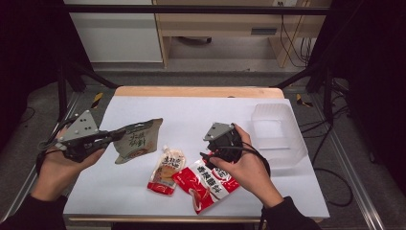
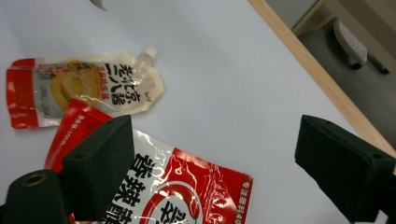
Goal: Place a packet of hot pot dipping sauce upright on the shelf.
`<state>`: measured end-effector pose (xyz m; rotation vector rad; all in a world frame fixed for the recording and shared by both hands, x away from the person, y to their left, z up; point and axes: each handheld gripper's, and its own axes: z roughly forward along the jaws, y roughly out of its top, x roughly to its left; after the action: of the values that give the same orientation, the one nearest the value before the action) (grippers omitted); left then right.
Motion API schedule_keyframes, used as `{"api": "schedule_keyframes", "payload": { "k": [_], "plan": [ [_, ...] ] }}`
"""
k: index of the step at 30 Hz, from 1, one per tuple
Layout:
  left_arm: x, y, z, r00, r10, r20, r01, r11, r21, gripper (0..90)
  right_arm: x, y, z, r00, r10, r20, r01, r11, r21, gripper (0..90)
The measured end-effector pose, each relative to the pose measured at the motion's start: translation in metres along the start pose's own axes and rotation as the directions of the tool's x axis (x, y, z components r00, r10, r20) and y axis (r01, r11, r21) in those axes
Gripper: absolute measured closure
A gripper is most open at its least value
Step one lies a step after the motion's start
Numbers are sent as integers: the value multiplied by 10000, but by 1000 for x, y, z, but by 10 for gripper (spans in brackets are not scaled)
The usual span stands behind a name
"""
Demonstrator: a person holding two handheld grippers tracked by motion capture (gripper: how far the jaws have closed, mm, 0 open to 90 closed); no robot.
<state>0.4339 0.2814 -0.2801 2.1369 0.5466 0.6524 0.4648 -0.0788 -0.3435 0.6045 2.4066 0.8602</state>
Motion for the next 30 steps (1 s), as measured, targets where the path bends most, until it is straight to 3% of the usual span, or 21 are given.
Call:
{"api": "schedule_keyframes", "payload": {
  "k": [3, 8, 16, 21, 25, 30],
  "plan": [
    [1, 3, 7, 9999, 6, 155, -6, 10000, -11, 900, 0, 15, -12, 9996, -266, -38, 265, 9996, -102, 144],
    [0, 6, 15, 9988, -19, 491, 27, 9999, -160, 900, -3, 25, -19, 9985, -547, 102, 547, 9985, 27, 166],
    [-9, 14, 28, 9962, 199, 847, -195, 9998, -58, 900, -8, 39, -22, 9954, -874, -396, 880, 9960, 135, 184],
    [-15, 18, 35, 9928, 358, 1144, -357, 9994, -32, 900, -7, 51, -23, 9875, -1304, -884, 1327, 9909, 204, 224],
    [-22, 21, 41, 9884, 515, 1431, -521, 9986, -1, 900, -2, 61, -21, 9760, -1800, -1223, 1842, 9826, 238, 255],
    [-29, 25, 50, 9824, 668, 1746, -672, 9977, -32, 900, -2, 64, -15, 9710, -1887, -1467, 1947, 9805, 281, 299]
  ]
}}
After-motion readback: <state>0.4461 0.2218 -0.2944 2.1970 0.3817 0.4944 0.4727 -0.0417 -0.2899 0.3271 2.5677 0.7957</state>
